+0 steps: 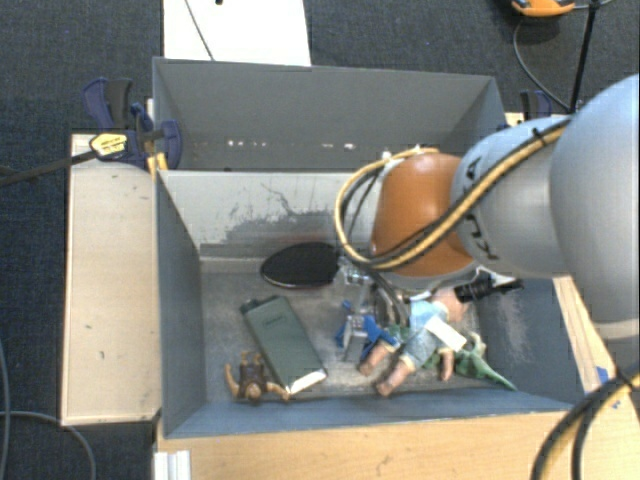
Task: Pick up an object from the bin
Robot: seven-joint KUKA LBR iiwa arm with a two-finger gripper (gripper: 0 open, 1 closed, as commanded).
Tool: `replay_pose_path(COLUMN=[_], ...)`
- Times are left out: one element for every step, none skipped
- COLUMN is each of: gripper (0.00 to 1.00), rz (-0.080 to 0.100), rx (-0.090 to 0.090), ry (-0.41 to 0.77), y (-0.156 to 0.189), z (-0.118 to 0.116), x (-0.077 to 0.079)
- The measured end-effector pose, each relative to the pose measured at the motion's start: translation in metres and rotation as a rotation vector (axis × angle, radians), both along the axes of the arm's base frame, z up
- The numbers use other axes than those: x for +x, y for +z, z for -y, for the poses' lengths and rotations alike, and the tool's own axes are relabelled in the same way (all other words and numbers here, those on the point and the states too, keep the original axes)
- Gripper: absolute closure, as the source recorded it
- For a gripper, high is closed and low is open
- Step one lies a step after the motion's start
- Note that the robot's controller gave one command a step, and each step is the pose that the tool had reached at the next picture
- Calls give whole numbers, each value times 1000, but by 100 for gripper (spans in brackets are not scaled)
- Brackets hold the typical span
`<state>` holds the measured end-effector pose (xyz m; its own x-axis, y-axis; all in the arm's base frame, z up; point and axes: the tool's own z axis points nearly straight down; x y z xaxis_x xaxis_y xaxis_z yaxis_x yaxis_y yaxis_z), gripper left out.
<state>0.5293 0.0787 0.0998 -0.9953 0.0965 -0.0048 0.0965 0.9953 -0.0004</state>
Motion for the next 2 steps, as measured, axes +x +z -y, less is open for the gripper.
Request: replay_pose_path(gripper=[0, 0], rz=[-3, -3], rx=[6, 3], ry=[-7, -64], y=[-14, -23], z=[-29, 28], x=[-15, -24])
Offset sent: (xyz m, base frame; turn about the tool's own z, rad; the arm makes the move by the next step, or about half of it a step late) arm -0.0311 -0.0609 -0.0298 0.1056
